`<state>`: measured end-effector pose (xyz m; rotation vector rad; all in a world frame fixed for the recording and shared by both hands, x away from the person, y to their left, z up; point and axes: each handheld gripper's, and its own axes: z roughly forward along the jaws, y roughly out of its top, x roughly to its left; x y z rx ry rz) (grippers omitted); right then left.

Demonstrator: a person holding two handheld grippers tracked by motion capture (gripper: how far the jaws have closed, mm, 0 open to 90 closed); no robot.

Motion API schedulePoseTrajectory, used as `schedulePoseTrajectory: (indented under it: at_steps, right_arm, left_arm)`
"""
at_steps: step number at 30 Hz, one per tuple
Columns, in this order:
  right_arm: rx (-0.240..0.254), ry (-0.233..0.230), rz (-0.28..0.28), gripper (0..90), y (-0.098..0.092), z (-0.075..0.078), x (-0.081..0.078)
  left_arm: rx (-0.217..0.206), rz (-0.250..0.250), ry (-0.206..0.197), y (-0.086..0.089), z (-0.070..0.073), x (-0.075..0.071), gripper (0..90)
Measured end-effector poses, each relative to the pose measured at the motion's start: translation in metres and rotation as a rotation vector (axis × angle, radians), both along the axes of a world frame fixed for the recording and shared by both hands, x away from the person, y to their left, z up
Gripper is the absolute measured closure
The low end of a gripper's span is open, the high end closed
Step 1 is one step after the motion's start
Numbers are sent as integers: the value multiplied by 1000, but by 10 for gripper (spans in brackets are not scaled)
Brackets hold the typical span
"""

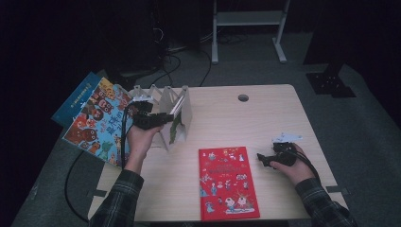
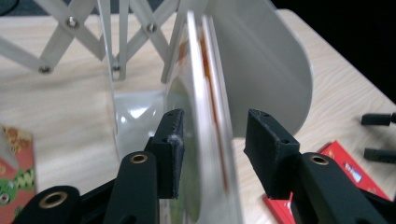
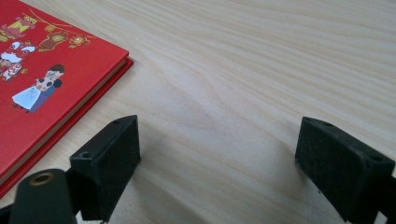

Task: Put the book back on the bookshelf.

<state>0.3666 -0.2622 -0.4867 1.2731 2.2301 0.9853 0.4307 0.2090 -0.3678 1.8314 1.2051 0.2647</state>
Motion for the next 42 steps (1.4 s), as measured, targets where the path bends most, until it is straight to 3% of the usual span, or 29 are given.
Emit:
schedulePoseTrajectory:
  at_steps: [5,9,12,16,22,26,29,38,42]
  right_arm:
    - [0,1,0,129,0,0,0]
    - [0,1,0,129,0,0,0]
    - [0,1,-1,129,0,0,-1]
    - [1,1,-1,129,0,0,-1]
    - [1,1,-1,129,0,0,-1]
    - [0,1,-1,129,0,0,-1]
    - [1,1,0,129,0,0,-1]
    - [1,1,2,129,0,0,-1]
    - [1,1,2,129,0,0,-1]
  left_arm:
    - [-40,-15,14,7,-7,-11,526]
    - [-42,-23,13,12,-7,-18,512]
    - [-21,-30,22,13,-8,-24,490]
    - [-32,-42,57,12,-14,-29,490]
    - [-72,-55,83,5,-17,-28,505]
    - [-39,-54,93,-2,-20,-26,501]
    - [-69,-71,109,-6,-23,-26,498]
    - [-114,-119,111,-19,-20,-27,486]
    - [-110,-128,108,-21,-19,-28,477]
